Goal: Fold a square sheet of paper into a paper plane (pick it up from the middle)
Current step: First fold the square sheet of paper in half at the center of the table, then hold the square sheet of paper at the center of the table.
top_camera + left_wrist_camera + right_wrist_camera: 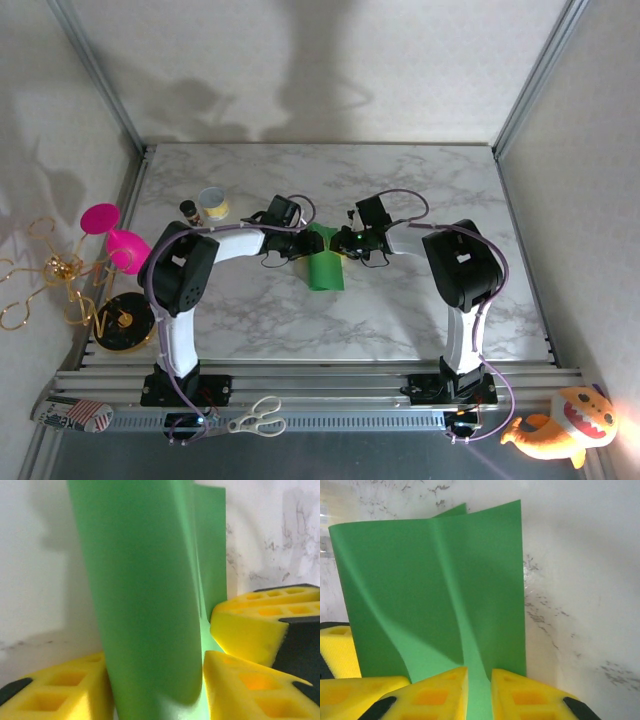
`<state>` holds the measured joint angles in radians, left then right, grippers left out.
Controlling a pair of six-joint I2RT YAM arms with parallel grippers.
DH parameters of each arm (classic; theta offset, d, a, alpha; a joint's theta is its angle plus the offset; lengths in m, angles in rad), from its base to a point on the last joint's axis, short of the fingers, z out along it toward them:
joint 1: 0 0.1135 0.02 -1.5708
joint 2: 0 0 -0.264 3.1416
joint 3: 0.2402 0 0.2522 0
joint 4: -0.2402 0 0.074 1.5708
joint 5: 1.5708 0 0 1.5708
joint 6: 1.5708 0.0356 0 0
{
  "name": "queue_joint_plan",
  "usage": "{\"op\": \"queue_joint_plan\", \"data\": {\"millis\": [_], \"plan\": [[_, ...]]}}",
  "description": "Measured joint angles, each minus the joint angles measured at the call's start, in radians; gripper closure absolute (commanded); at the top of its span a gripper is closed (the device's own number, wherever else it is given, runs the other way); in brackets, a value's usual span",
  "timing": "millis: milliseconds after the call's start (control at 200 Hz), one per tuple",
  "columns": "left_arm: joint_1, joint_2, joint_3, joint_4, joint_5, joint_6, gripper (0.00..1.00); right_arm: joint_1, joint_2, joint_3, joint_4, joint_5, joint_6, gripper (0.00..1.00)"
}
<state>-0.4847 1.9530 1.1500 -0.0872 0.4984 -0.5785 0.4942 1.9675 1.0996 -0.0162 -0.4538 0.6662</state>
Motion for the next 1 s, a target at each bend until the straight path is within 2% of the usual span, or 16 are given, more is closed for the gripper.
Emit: {"op": "queue_joint_plan", "data": {"millis": [120,215,531,636,751,1001], "plan": [[0.001,-0.041,-0.010,-0.043,-0.081,-0.031,0.32,0.005,0.001,0.002,0.001,0.008,0.027,0.78],[-0.004,-0.088,-0.034,-0.064,-0.126,-0.058,0.29,0.008,0.001,0.002,0.001,0.009,0.045,0.78],[-0.085,-0.138,-0.059,-0.089,-0.212,-0.143,0.26,0.008,0.001,0.003,0.003,0.010,0.087,0.78],[-0.098,-0.130,-0.059,-0.090,-0.213,-0.155,0.27,0.008,0.001,0.003,0.005,0.008,0.101,0.77],[-0.102,-0.103,-0.056,-0.101,-0.224,-0.155,0.34,0.008,0.001,0.004,0.005,-0.006,0.119,0.75],[-0.109,-0.081,-0.039,-0.138,-0.288,-0.154,0.48,-0.016,-0.034,0.000,0.032,-0.048,0.168,0.60]]}}
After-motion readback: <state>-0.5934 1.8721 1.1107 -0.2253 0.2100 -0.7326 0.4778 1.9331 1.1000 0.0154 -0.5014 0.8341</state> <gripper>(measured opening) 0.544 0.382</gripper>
